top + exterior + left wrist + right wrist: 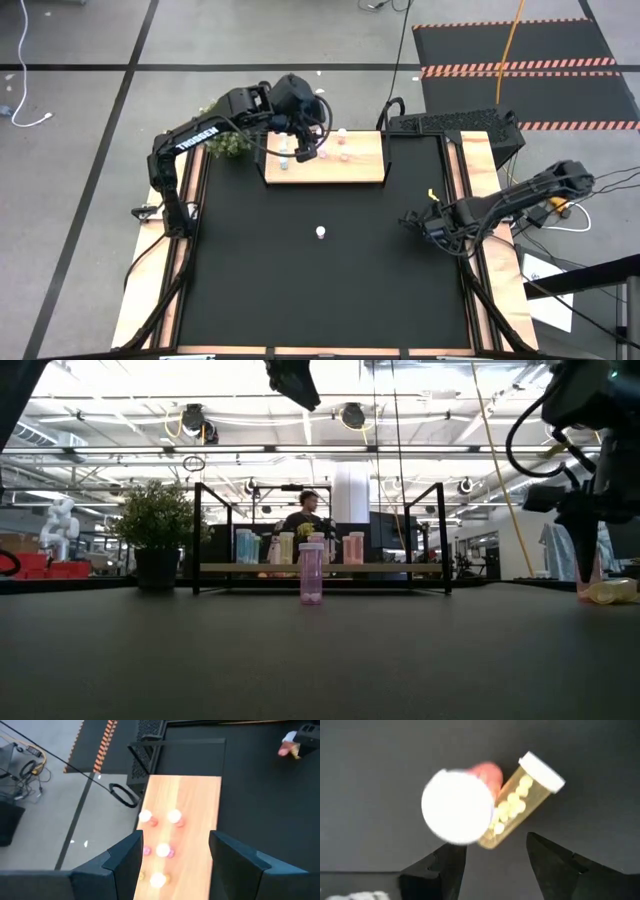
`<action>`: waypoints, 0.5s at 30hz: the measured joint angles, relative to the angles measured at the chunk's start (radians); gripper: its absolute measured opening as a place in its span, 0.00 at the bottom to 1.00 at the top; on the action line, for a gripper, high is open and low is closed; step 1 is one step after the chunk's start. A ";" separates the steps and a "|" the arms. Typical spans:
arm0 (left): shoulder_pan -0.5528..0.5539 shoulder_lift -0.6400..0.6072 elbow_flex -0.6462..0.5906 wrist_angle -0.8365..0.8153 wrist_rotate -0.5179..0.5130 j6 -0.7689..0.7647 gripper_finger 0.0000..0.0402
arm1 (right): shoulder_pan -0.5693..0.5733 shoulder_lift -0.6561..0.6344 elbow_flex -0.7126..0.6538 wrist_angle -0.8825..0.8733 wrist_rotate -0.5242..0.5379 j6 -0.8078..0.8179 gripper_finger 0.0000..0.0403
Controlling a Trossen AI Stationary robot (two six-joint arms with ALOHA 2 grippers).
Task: Pick and place medicine bottles onto shelf by color
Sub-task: Put the yellow pill bottle on the shelf
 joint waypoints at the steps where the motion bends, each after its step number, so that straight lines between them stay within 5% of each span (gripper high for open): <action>1: 0.006 0.000 0.000 0.000 0.001 0.012 0.57 | -0.010 0.000 0.000 -0.003 0.000 -0.001 0.50; 15: 0.072 0.000 0.000 0.115 0.005 0.080 0.57 | -0.079 0.058 -0.001 -0.047 -0.060 -0.070 0.41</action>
